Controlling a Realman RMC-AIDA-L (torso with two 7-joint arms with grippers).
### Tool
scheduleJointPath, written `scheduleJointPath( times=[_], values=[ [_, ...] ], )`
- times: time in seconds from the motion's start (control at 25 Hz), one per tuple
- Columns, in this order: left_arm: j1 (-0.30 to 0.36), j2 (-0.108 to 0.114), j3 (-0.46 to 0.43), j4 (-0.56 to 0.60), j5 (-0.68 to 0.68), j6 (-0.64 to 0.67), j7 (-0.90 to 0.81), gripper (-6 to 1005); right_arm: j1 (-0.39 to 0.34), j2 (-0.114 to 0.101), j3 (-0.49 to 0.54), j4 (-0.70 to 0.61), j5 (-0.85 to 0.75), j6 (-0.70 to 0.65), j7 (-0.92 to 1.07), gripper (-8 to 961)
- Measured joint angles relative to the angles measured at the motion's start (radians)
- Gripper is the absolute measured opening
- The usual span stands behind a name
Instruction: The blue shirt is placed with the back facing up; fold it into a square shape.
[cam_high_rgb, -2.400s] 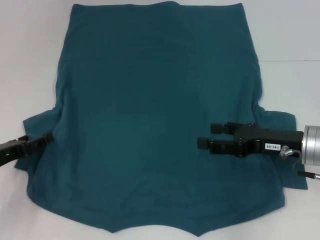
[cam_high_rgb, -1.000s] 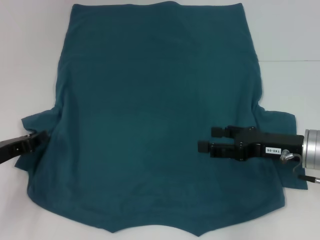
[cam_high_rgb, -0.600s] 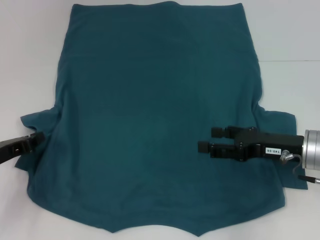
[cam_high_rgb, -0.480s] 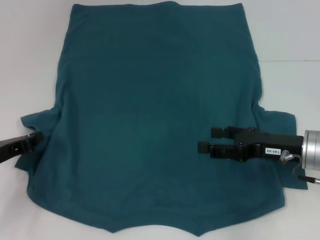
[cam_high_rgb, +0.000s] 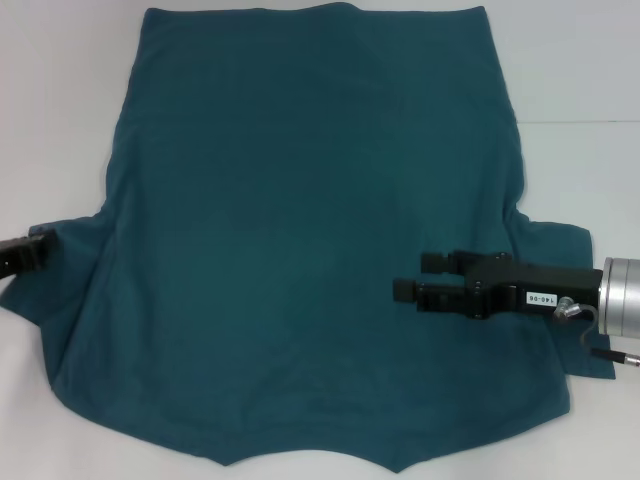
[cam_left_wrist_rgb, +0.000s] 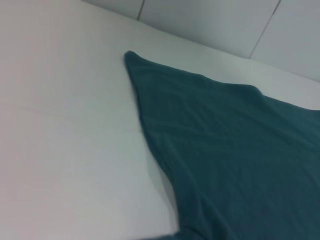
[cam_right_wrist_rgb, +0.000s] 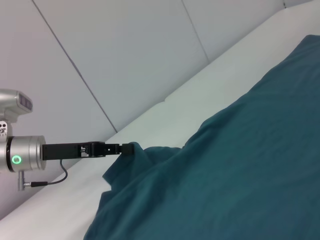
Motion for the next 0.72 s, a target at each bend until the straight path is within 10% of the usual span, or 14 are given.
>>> scheduleJointPath(
  times=[0.72],
  values=[
    [-0.054, 0.019, 0.015, 0.067, 0.057, -0.062, -0.001, 4, 0.0, 0.0, 0.001, 0.016, 0.027, 0.007, 0.004, 879]
  ],
)
